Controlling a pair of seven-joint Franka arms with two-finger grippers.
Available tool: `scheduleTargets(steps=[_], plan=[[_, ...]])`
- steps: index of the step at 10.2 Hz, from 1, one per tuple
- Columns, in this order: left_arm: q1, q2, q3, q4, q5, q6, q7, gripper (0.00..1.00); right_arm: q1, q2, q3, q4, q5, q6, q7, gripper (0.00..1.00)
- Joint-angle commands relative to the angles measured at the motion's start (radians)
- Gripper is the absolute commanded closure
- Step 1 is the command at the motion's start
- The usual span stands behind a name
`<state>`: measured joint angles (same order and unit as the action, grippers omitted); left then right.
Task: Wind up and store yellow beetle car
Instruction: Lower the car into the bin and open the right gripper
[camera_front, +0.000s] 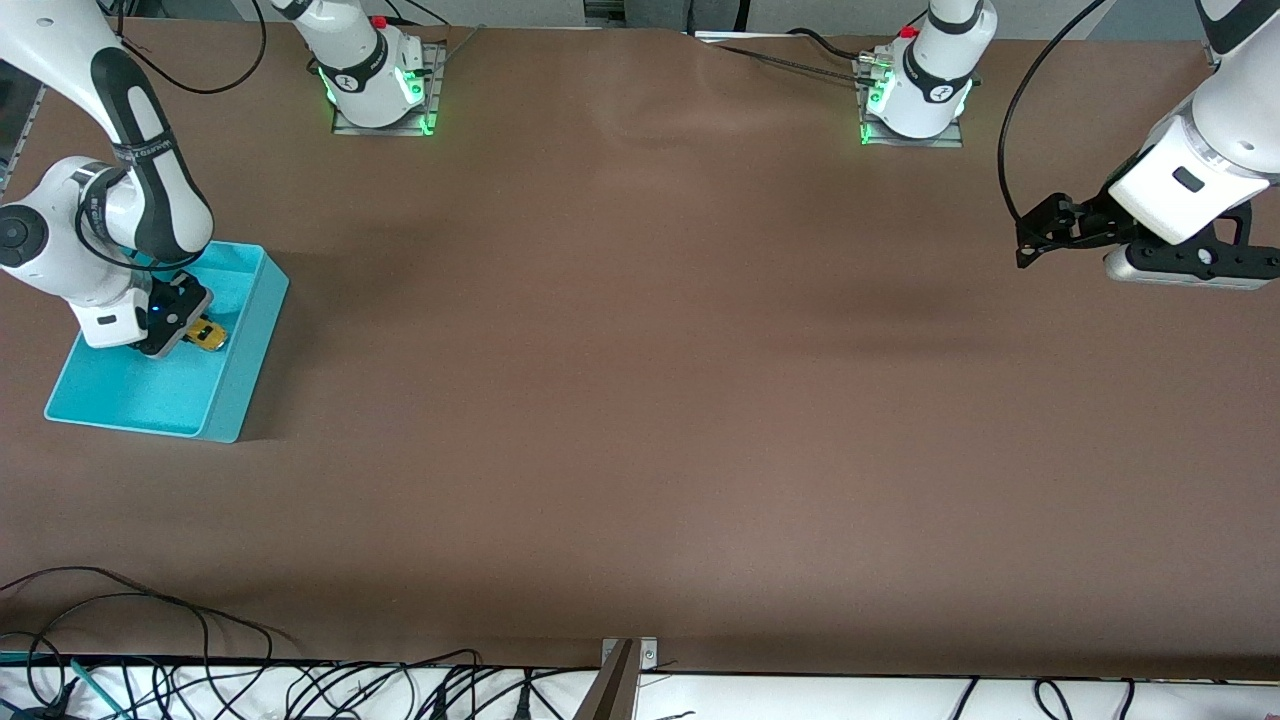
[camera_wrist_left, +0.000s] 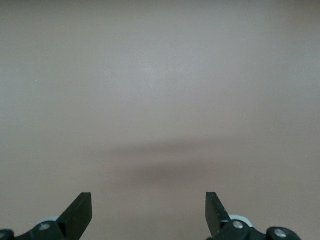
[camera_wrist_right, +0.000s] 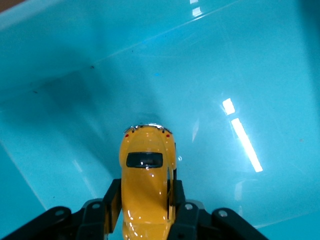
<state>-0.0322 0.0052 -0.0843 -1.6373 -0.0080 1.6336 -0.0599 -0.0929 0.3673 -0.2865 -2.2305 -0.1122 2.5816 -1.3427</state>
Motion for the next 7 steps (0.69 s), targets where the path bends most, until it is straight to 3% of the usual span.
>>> scheduleTargets(steps=[1,3,4,7], plan=[[0.003,0.013,-0.002,0.028,-0.015,-0.005,-0.008,0.00,-0.004,-0.007,0.007,0.005,0.037,0.005,-0.009,0.26],[0.003,0.013,-0.002,0.028,-0.015,-0.005,-0.008,0.00,-0.001,-0.030,0.035,0.031,0.042,-0.017,-0.007,0.00],[0.003,0.013,-0.002,0.030,-0.013,-0.005,-0.008,0.00,-0.001,-0.050,0.043,0.076,0.042,-0.079,0.000,0.00],[0.003,0.013,-0.002,0.030,-0.015,-0.005,-0.008,0.00,0.010,-0.051,0.099,0.415,0.077,-0.468,0.104,0.00]])
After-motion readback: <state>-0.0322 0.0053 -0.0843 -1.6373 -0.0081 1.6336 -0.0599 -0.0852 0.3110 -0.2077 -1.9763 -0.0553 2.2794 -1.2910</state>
